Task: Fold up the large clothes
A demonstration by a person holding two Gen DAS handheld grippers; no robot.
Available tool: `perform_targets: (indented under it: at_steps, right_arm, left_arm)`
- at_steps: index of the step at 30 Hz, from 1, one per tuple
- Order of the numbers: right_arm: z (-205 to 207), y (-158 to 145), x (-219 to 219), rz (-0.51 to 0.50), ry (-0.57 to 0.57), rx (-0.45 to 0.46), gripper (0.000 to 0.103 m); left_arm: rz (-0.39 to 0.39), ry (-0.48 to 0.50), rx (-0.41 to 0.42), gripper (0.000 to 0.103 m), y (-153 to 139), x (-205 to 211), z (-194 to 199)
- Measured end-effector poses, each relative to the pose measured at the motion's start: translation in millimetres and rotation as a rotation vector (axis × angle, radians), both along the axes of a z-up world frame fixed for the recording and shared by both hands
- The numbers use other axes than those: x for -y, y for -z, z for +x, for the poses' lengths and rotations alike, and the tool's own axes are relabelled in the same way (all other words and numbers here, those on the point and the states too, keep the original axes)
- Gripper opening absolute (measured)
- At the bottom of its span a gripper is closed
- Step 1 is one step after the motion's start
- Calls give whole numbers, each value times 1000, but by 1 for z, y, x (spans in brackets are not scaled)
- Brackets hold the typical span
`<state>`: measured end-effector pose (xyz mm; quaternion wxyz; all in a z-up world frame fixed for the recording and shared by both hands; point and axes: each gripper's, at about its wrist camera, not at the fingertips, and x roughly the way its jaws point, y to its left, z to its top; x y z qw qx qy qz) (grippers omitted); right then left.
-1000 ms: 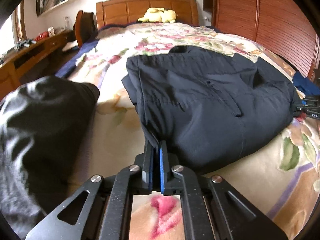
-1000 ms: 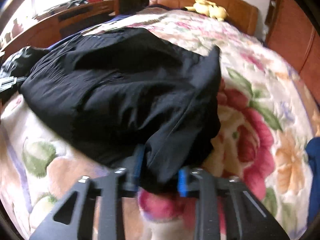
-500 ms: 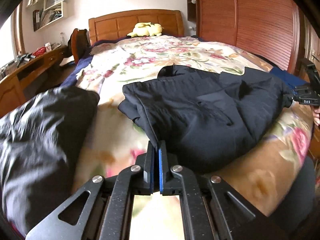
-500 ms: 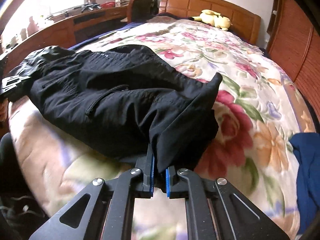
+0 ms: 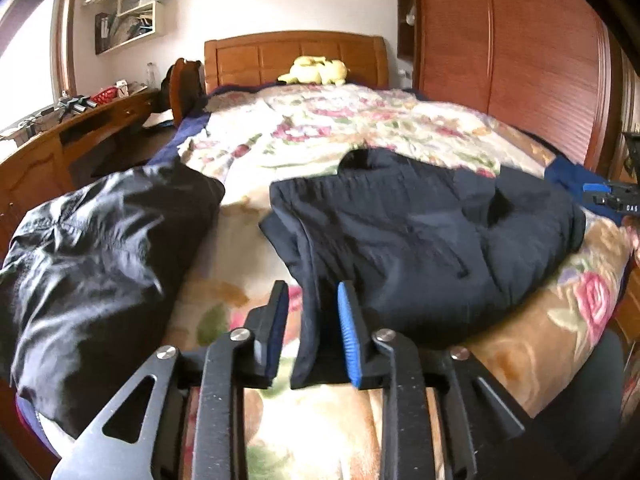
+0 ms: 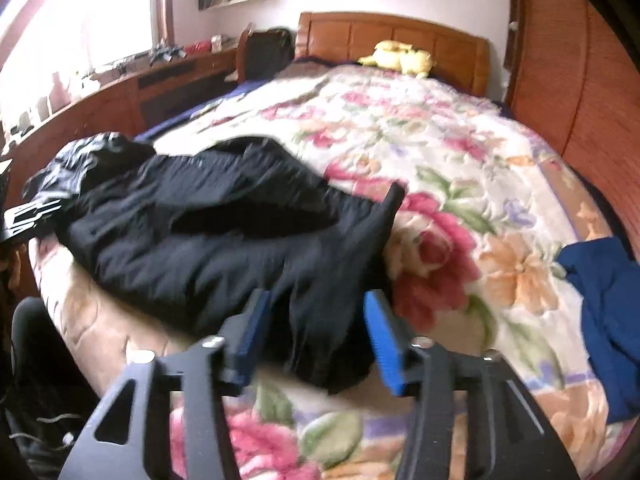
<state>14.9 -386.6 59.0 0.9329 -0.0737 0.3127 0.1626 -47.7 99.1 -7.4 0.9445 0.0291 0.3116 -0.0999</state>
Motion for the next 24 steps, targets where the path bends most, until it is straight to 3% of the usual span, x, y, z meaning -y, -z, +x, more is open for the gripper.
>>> perform_targets:
  at_steps: [4,11,18,22,24]
  right_arm:
    - [17,-1,-3,-4,37,-2,61]
    - [93,20,-10,-59,77,-112,61]
    - [158,39,-3,-17,83,-242,61]
    - [178,50,-2,8,69,-278,61]
    - [181,53,-3,11,58,-277,52]
  left_arm:
    - [14,-1,-10,34,-4,0,24]
    - [41,-4,-121,34,15,-4,90]
    - [110,32,-184,34,19,5,149]
    - [80,50,-289,34,36,4,189]
    - [84,52,-333,34,47,4,205]
